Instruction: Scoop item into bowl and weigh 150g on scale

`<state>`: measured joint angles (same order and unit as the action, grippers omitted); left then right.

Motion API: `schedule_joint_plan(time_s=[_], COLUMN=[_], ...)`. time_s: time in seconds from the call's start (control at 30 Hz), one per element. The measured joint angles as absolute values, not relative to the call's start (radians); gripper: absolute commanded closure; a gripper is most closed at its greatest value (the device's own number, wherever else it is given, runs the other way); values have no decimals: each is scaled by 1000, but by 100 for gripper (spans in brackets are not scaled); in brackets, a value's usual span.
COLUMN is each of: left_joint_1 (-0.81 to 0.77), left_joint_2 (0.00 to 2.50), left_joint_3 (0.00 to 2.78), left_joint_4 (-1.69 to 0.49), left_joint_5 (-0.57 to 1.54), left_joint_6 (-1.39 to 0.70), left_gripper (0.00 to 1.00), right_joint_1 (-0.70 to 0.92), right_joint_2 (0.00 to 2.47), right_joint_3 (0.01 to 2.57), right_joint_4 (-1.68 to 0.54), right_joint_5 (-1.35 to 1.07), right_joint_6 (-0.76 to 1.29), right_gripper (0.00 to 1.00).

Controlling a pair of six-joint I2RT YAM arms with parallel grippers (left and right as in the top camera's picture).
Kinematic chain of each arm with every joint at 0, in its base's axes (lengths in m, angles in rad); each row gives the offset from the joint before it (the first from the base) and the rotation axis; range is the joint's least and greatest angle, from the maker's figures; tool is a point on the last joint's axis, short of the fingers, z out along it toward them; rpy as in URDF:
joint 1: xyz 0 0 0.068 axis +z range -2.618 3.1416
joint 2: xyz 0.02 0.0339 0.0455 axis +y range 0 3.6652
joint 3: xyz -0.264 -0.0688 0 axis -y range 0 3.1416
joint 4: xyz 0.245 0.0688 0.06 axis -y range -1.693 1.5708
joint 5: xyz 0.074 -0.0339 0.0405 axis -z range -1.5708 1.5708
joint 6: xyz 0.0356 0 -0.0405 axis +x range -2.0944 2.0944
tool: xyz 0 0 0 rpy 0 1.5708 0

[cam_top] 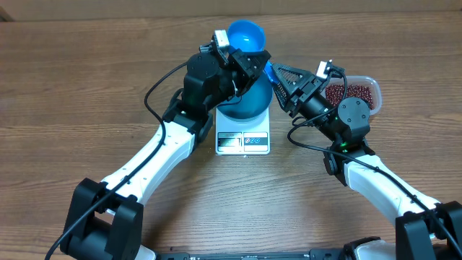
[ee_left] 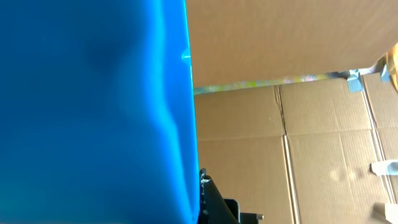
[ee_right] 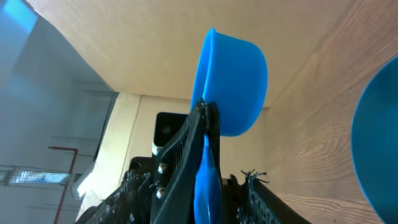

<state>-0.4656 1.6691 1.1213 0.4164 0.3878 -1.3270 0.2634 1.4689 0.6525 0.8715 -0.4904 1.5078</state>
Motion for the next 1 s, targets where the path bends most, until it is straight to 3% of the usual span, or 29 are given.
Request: schedule_joint_plan(time_s=[0.17, 0.67, 1.0], left_joint_1=[-472, -485, -488], left_joint_2=[1669, 1669, 1669], left_joint_3=[1121, 1121, 1121], left_joint_4=[416, 416, 412], left_joint_5=[379, 369, 369], left_joint_6=[-1324, -1324, -1324], left_gripper=[96, 96, 96], right_joint_1=[270, 277, 277], right_joint_2=[1475, 1476, 1476], right_joint_3=[653, 653, 653], right_joint_4=[871, 862, 862], right_joint_5=[-490, -467, -453], right_joint_6=[1518, 1523, 1523], right_gripper=[54, 72, 76])
